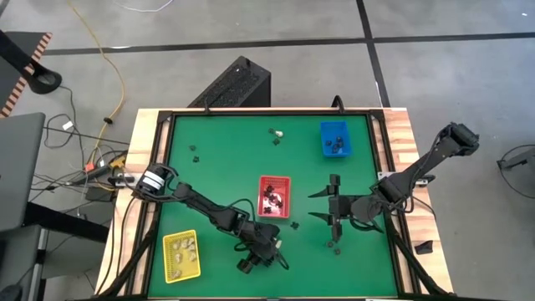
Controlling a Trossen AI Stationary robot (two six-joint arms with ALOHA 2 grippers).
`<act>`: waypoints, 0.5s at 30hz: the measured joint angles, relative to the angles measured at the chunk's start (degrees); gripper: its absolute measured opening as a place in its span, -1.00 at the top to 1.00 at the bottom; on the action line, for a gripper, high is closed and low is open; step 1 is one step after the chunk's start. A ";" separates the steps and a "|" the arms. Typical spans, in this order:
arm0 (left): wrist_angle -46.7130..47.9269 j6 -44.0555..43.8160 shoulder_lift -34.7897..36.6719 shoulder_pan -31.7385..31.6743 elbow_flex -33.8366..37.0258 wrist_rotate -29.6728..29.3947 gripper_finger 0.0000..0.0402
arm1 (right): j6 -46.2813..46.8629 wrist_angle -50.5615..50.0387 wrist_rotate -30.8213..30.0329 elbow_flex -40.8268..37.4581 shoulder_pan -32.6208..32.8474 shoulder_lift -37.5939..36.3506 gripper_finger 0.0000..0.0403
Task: Sort Halloween decoration
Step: Put the black spider toy into the red bin
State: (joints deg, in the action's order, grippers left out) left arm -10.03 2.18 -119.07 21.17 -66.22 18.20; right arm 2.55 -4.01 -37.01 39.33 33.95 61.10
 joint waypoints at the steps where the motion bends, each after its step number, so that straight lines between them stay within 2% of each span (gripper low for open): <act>1: 0.48 -0.16 0.00 -0.02 0.00 0.00 0.32 | -0.01 0.04 0.00 0.00 0.00 0.00 -0.28; 5: 1.72 -0.35 0.00 -0.20 0.00 -0.66 0.44 | 0.00 0.13 0.00 0.00 0.00 0.00 -0.28; 15: 1.14 0.15 0.53 -0.58 -0.02 -0.97 0.97 | 0.00 0.19 0.00 0.00 0.00 0.00 -0.28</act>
State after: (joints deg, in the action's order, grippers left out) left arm -8.90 2.33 -118.53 20.59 -66.24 17.22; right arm 2.55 -3.82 -37.01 39.33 33.95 61.10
